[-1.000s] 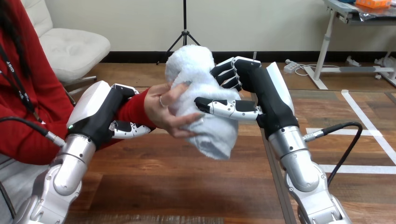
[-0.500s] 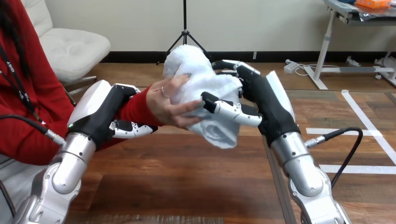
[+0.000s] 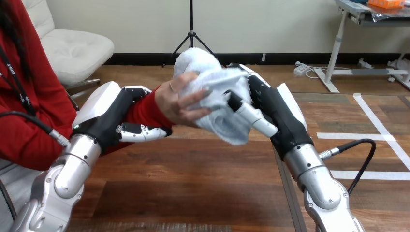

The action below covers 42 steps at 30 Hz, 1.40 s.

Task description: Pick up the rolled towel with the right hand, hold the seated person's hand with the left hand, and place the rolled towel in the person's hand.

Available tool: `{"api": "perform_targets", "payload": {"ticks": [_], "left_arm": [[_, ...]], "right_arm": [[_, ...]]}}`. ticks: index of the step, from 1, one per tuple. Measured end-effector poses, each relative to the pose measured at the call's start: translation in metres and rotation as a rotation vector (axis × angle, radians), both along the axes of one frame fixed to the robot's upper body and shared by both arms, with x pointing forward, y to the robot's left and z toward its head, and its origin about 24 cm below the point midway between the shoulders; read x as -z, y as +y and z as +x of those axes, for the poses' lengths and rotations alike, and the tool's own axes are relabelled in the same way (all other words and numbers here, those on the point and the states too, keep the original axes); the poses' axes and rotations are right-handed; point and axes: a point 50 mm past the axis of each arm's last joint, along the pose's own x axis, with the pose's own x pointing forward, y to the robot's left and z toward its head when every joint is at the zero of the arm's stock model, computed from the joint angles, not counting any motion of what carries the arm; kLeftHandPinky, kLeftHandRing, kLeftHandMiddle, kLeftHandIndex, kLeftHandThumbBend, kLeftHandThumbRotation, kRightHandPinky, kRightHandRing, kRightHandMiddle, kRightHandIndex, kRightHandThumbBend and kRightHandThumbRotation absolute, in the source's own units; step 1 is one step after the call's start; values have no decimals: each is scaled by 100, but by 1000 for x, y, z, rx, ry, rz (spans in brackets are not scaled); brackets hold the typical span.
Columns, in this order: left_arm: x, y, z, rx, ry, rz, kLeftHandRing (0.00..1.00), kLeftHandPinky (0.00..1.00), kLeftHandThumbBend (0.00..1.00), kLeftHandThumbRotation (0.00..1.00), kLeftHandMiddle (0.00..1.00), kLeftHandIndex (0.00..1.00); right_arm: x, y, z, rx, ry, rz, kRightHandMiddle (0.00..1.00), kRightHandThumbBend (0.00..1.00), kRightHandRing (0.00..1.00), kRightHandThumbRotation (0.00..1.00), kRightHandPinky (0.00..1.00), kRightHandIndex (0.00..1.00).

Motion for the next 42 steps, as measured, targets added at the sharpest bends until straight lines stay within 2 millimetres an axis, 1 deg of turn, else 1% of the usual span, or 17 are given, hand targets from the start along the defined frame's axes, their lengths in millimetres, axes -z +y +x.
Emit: {"api": "perform_targets", "payload": {"ticks": [4,8,9,11,14,17,18,19,21,23,27,38,42], "left_arm": [[-3,-1,0,17,11,10,72,56,96,74,77,77],[-6,-2,-1,35,26,21,75,58,98,78,80,81],[-7,-2,-1,40,29,22,77,60,99,80,82,83],[-8,-3,-1,49,40,22,79,62,99,81,84,85],[-10,-4,-2,63,55,12,83,67,100,83,86,87],[-12,-5,-4,74,67,3,85,74,100,84,89,89],[-12,-6,-5,78,69,2,87,78,100,84,90,90],[-12,-6,-5,80,71,1,89,84,100,85,91,92],[-12,-6,-6,83,73,-2,91,89,100,86,93,93],[-13,-6,-8,86,76,-9,93,93,100,87,95,95],[-13,-6,-11,94,82,-33,97,98,100,89,98,98],[-7,-4,-21,87,89,-64,100,100,100,92,100,100],[-4,-2,-26,76,89,-73,100,100,100,94,100,100]], "right_arm": [[-1,-1,-1,-2,3,7,91,100,87,100,68,94],[-3,-2,-2,1,1,14,92,100,88,100,68,94],[-3,-3,-2,2,0,14,92,100,88,100,68,94],[-4,-4,-2,5,-2,15,92,100,88,100,68,94],[-5,-5,-3,10,-5,14,92,100,88,100,68,94],[-6,-6,-4,15,-6,14,92,100,88,100,68,95],[-7,-7,-5,16,-6,14,92,100,88,100,68,95],[-7,-7,-5,18,-6,14,92,100,89,100,68,95],[-7,-8,-6,21,-4,13,92,100,89,100,68,95],[-7,-9,-8,24,-1,13,92,100,89,100,68,95],[-7,-10,-10,32,7,14,92,100,89,100,68,95],[-5,-13,-18,43,36,32,93,100,90,100,72,96],[-5,-13,-21,42,41,37,93,100,91,100,75,97]]}}
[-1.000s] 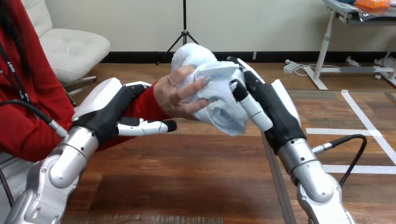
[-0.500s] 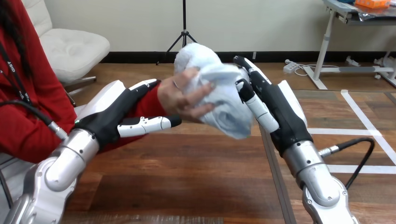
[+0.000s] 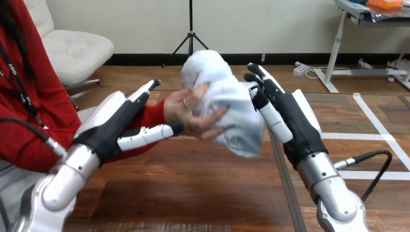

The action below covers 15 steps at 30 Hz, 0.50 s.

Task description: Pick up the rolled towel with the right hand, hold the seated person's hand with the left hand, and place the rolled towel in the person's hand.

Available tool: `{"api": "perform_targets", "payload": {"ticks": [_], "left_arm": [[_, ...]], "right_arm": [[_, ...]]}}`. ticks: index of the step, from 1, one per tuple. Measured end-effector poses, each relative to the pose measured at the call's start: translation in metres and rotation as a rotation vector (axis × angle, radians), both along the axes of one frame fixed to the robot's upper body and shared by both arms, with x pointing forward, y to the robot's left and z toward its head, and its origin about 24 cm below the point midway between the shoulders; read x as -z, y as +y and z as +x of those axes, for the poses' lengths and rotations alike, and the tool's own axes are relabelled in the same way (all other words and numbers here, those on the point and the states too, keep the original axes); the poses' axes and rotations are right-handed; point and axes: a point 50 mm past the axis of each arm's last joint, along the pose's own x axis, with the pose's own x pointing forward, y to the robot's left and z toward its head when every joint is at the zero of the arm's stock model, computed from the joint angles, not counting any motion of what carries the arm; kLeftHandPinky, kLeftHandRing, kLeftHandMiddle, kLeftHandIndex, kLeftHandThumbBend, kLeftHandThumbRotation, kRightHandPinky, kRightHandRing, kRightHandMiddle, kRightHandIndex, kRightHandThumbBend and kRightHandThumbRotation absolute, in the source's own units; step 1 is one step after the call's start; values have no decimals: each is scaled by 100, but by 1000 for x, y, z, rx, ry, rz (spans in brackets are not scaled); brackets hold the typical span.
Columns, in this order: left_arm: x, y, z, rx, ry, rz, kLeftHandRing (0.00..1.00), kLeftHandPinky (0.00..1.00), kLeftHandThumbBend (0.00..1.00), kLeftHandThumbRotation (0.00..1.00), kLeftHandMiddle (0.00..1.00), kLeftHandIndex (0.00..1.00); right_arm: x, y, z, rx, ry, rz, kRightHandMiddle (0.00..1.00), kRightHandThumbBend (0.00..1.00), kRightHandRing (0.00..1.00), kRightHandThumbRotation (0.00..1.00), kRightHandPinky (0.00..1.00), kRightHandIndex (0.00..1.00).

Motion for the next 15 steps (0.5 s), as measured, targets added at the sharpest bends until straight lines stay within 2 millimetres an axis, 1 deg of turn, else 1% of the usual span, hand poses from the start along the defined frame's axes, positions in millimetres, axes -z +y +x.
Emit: {"api": "perform_targets", "payload": {"ticks": [2,3,7,15], "left_arm": [[2,1,-2,-7,-1,-7,100,100,100,95,100,100],[3,1,-3,-11,-1,-11,100,100,100,96,100,100],[7,3,-7,-26,-4,-21,100,100,100,98,100,100],[17,6,-17,-65,-27,-33,100,100,100,100,100,100]], "right_arm": [[0,0,-1,1,2,4,93,100,92,100,76,97],[0,0,-2,1,4,9,93,100,92,100,78,97],[0,-1,-5,5,10,22,94,100,92,100,82,98],[-1,-3,-11,12,14,42,95,100,93,100,88,99]]}}
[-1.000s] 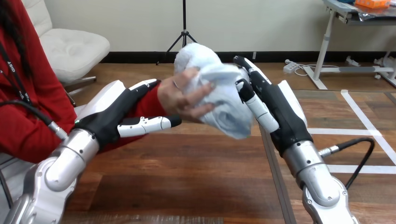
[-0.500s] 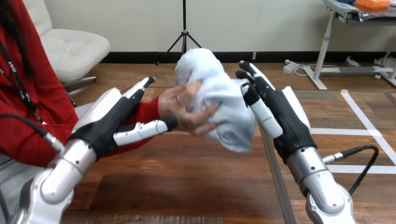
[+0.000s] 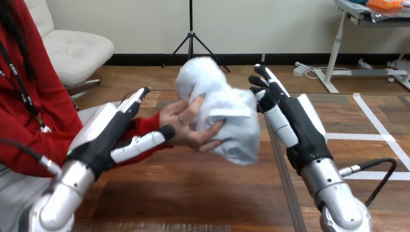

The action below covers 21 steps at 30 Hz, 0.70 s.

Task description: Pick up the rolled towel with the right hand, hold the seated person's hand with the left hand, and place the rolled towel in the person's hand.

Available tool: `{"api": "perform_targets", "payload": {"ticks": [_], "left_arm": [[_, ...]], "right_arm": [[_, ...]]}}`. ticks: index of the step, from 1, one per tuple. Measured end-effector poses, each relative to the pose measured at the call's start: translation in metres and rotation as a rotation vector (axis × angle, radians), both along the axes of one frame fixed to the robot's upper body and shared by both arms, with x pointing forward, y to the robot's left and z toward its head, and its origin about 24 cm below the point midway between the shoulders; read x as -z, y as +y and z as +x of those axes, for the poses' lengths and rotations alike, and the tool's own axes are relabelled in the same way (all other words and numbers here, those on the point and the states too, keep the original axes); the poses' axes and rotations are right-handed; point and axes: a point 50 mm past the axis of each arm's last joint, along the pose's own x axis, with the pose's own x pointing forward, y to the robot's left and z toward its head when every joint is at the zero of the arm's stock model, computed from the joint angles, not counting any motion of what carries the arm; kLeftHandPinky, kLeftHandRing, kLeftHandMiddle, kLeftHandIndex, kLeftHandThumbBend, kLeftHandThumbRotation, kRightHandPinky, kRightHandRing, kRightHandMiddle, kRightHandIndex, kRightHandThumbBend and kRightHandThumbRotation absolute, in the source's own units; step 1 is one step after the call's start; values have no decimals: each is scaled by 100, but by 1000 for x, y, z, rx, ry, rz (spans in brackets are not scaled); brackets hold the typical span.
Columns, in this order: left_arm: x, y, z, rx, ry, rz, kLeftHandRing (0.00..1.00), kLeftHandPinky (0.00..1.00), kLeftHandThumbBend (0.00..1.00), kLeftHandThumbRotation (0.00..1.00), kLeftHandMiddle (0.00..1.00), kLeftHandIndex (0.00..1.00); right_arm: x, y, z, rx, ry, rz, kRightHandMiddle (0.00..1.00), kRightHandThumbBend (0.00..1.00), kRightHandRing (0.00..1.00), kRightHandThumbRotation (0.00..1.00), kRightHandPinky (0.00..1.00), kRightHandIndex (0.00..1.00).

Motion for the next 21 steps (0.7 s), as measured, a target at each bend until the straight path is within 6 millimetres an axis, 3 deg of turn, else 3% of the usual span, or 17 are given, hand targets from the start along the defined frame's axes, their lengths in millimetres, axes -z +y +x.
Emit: {"api": "perform_targets", "payload": {"ticks": [17,21], "left_arm": [[22,-8,-24,-167,-102,-200,99,100,100,100,99,97],[25,-13,-31,-190,-135,-274,97,99,96,100,97,95]], "right_arm": [[-5,-5,-13,22,3,89,95,100,94,100,91,99],[-5,-6,-18,30,8,115,95,100,94,100,93,99]]}}
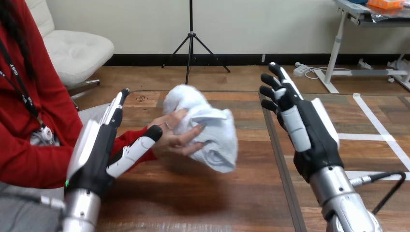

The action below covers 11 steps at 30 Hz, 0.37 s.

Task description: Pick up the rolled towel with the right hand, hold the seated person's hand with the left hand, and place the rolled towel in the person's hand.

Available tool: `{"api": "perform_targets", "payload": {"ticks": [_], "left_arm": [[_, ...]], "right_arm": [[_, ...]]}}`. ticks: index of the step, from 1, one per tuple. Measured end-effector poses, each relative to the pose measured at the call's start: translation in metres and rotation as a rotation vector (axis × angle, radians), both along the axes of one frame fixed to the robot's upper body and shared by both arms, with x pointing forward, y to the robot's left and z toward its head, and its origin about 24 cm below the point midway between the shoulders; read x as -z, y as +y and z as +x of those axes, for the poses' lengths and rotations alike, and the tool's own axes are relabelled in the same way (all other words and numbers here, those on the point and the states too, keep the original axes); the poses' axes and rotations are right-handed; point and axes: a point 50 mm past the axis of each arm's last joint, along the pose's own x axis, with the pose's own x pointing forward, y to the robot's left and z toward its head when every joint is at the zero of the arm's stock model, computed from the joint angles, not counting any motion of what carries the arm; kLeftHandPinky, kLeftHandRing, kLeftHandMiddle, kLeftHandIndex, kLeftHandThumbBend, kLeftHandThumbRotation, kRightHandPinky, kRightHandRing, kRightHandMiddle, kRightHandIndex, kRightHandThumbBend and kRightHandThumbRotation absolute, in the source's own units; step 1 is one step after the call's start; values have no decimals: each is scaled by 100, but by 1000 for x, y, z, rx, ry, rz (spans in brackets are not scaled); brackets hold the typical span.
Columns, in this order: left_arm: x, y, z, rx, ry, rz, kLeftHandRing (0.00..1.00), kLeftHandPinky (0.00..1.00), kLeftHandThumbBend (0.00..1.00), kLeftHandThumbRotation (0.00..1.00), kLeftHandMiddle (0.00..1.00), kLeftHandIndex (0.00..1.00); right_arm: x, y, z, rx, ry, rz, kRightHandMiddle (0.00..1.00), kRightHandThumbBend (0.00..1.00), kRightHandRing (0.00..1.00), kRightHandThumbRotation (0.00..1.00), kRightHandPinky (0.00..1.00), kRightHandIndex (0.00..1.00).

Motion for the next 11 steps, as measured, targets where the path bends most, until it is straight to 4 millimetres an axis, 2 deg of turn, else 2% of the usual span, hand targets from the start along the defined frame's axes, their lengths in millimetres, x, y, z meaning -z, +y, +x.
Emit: {"api": "perform_targets", "payload": {"ticks": [5,11], "left_arm": [[1,-5,-7,-5,-48,-73,95,93,91,100,96,94],[2,-9,-15,-10,-87,-157,94,89,96,100,95,93]], "right_arm": [[0,0,-5,10,6,50,96,100,95,100,97,99],[1,-1,-13,16,10,80,96,100,97,100,99,100]]}}
